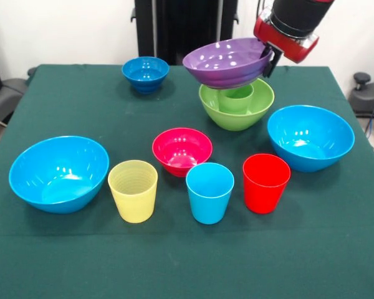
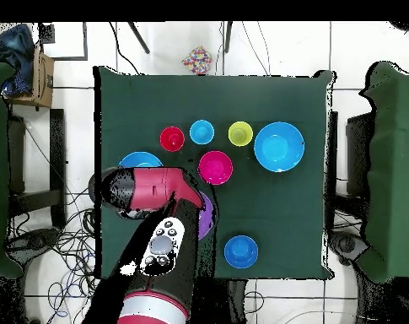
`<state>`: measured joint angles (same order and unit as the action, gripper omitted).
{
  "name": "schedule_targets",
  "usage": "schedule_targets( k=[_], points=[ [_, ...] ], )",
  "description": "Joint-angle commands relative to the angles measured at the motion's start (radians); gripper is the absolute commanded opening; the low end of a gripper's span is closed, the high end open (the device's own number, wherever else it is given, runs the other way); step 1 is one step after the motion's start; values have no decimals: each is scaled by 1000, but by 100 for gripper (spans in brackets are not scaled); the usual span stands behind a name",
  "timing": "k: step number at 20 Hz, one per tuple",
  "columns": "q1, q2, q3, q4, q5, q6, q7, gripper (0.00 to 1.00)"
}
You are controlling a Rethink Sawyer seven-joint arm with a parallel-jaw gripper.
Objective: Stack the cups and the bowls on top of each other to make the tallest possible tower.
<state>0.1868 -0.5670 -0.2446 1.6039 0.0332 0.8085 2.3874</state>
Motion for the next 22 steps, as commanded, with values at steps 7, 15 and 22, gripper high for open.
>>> schedule_targets(
  k=[7,15,22],
  points=[
    [11,18,50,-21,44,-33,142,100],
    [16,12,45,-1,56,-41,154,100],
    [12,13,50,-5,68,-28,149,100]
  ],
)
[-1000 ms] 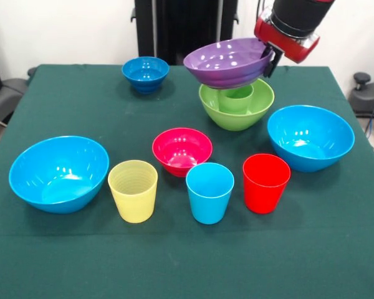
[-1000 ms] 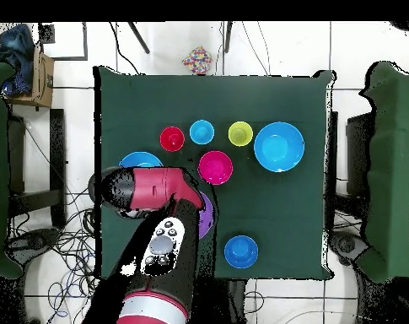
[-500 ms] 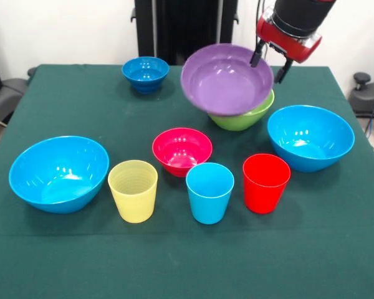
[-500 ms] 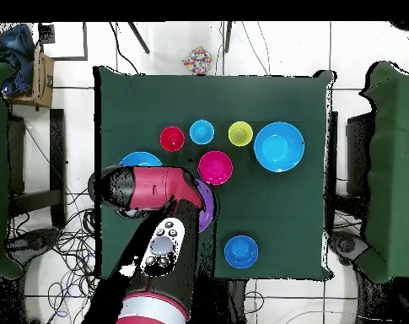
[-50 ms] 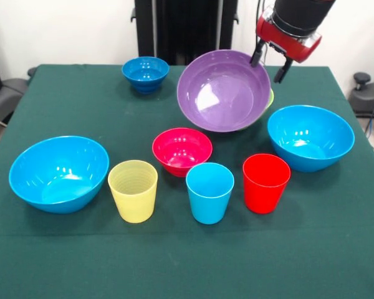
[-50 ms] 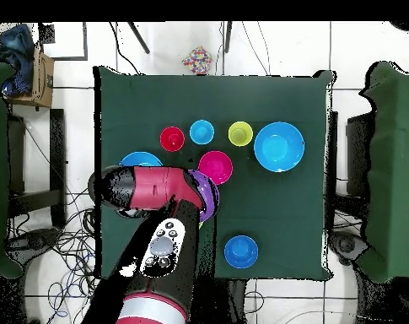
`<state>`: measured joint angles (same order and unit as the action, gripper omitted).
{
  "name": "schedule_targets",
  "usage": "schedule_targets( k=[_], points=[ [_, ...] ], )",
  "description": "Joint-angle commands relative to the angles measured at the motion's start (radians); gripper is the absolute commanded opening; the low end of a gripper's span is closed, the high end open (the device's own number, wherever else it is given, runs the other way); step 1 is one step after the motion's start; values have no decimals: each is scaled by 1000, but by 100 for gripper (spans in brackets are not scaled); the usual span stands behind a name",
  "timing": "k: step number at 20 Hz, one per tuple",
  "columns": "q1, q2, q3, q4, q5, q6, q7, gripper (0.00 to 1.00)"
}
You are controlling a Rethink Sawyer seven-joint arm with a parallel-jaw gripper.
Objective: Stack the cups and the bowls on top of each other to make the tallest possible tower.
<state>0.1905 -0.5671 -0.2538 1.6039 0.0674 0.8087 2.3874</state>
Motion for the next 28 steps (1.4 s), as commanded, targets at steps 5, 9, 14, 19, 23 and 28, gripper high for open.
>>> schedule_targets(
  k=[5,9,14,19,23,28],
  points=[
    [15,25,54,-25,39,-27,164,100],
    [8,24,55,-28,33,-17,145,100],
    [-10,22,75,-13,27,-9,101,100],
    [-23,53,89,13,7,-35,66,100],
    [-27,108,95,48,-6,-142,73,100],
    [-67,103,128,68,11,-151,32,100]
  ],
)
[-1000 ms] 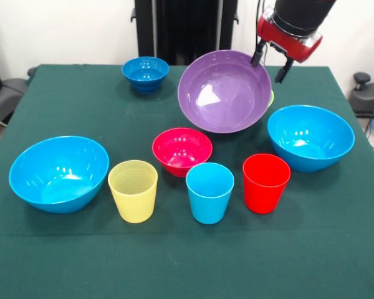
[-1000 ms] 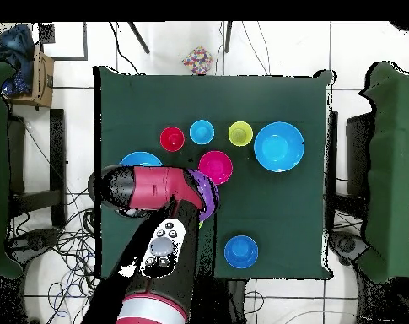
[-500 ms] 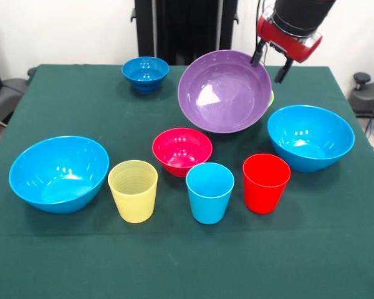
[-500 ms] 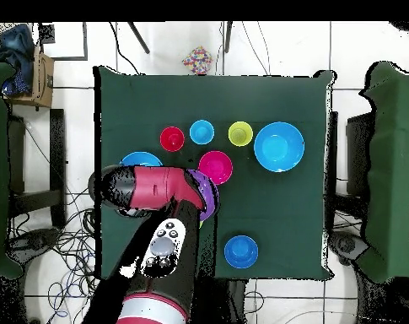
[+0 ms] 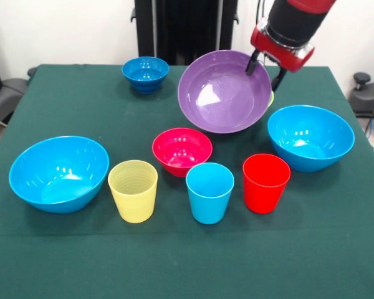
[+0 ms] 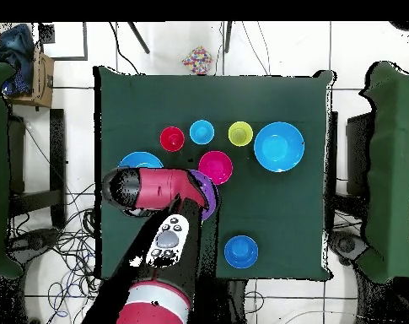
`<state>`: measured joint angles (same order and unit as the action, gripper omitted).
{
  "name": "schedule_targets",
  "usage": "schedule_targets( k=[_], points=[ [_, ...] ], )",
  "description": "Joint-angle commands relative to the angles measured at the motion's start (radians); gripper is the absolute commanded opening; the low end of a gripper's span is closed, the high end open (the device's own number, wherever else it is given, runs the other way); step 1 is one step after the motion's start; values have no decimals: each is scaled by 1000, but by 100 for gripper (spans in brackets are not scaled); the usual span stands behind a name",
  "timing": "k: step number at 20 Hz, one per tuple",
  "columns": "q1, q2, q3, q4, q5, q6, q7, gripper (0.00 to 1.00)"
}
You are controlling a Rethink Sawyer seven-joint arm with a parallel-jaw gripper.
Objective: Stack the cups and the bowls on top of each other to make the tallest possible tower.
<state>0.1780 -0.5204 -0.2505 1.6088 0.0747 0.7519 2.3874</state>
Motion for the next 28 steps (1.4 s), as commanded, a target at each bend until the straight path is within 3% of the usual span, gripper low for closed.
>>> schedule_targets(
  k=[1,6,13,22,23,28],
  points=[
    [-63,56,134,63,6,-85,21,100],
    [-62,87,136,27,-27,-73,3,100],
    [-26,71,117,5,-30,-36,31,100],
    [-36,61,114,11,-41,-92,15,100],
    [-35,60,114,10,-40,-90,15,0],
    [-33,61,107,8,-48,-102,17,0]
  ],
)
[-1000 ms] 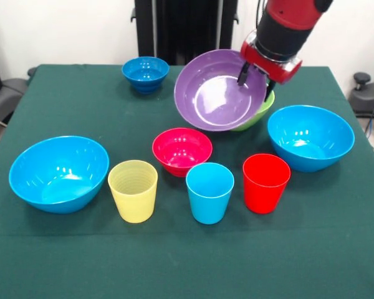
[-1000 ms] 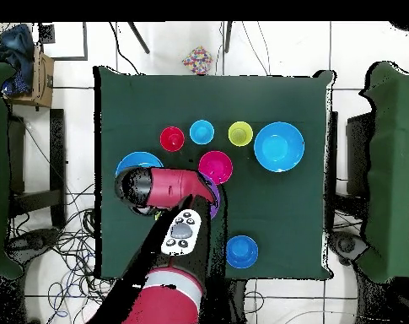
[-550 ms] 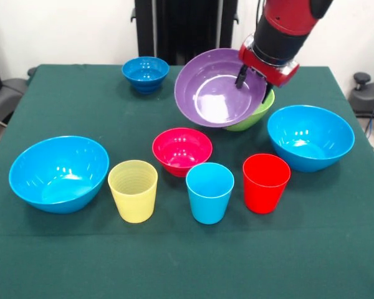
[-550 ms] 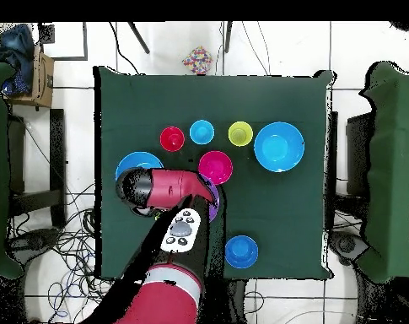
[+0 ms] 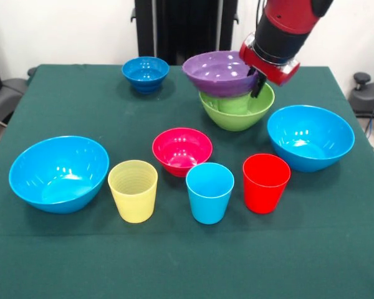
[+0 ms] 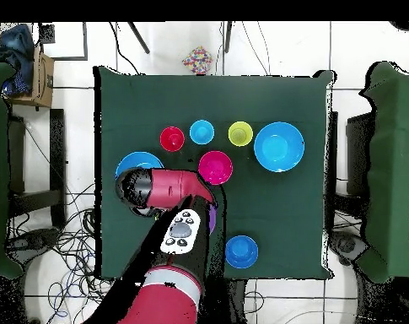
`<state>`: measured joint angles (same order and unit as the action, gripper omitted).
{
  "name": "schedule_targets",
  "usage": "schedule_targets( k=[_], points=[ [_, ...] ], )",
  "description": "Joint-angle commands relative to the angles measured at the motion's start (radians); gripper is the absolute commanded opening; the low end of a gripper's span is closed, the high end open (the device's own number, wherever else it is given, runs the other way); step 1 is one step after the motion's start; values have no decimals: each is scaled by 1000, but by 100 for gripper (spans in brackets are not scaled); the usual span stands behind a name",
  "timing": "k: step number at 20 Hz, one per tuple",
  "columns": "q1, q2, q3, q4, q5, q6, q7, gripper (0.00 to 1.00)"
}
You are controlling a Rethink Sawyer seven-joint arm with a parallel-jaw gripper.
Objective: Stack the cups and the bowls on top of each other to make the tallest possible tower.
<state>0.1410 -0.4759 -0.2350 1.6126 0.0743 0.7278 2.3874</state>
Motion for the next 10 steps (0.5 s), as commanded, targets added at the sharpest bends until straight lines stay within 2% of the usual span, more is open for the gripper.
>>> schedule_targets(
  k=[1,6,10],
  points=[
    [8,17,87,2,-49,-79,21,0],
    [16,21,75,-5,-47,-80,35,0],
    [28,19,66,-12,-19,-59,78,0]
  ],
)
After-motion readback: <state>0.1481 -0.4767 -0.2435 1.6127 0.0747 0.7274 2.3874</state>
